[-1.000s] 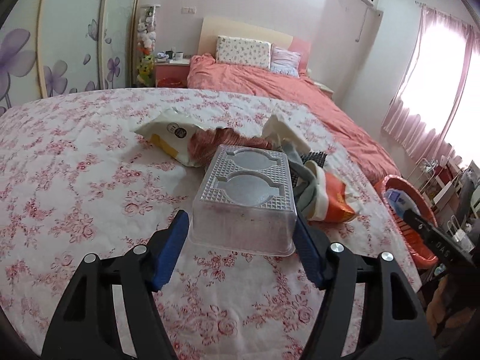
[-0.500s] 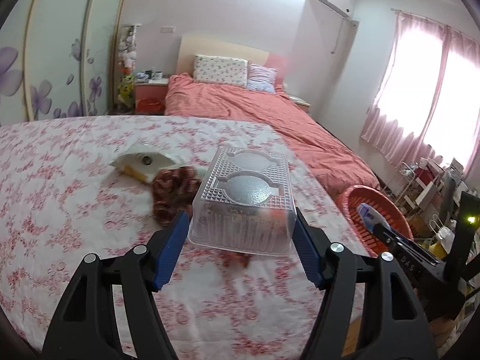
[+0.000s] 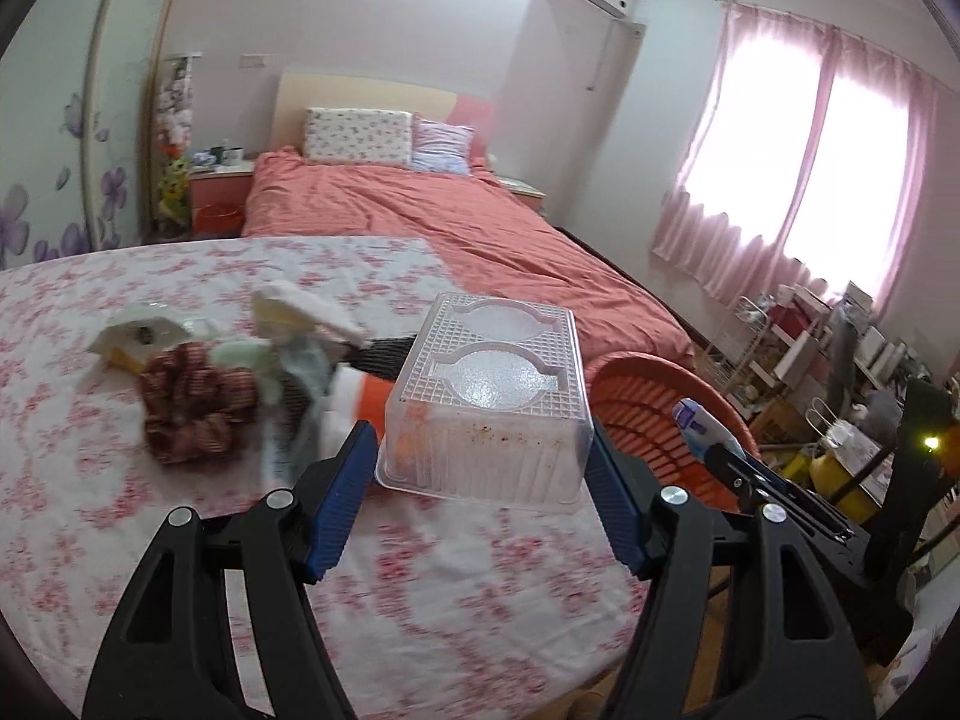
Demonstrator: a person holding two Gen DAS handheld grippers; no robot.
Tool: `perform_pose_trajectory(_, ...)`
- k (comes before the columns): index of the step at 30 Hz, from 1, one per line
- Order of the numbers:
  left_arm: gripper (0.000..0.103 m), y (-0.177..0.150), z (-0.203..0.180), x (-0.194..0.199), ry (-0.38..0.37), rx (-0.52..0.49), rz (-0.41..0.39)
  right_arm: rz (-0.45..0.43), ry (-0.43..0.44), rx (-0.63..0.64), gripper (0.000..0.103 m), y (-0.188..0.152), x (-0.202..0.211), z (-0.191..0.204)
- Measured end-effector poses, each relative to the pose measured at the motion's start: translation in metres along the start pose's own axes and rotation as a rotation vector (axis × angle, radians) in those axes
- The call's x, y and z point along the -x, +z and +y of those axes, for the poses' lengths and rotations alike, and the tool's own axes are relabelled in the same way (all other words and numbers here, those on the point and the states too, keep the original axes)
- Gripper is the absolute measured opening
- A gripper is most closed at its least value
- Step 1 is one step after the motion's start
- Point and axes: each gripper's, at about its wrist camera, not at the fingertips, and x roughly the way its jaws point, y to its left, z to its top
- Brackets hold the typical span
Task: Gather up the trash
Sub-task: 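Carry the clear tray and tissue pack to the basket and release both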
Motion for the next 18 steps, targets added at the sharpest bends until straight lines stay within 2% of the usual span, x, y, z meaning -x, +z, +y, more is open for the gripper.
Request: perform_pose_trajectory(18, 0.068, -0.010, -0.086, -0.057, -0.115, -0.121, 0.054, -0.044, -0.114, -0.129, 0.025, 0.009, -0.008, -0.085)
